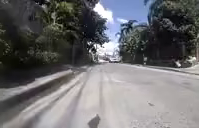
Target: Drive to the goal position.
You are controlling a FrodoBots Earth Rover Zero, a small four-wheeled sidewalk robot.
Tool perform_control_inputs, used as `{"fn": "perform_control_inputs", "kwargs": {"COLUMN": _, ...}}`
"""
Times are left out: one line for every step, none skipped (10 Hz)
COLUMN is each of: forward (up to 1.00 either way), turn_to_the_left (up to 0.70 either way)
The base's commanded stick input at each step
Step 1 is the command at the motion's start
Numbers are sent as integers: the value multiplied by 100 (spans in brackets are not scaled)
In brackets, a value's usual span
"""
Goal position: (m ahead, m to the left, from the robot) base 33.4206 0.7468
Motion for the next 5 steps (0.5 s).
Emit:
{"fn": "perform_control_inputs", "kwargs": {"forward": 100, "turn_to_the_left": -14}}
{"fn": "perform_control_inputs", "kwargs": {"forward": 100, "turn_to_the_left": -3}}
{"fn": "perform_control_inputs", "kwargs": {"forward": 100, "turn_to_the_left": 0}}
{"fn": "perform_control_inputs", "kwargs": {"forward": 100, "turn_to_the_left": 0}}
{"fn": "perform_control_inputs", "kwargs": {"forward": 100, "turn_to_the_left": 0}}
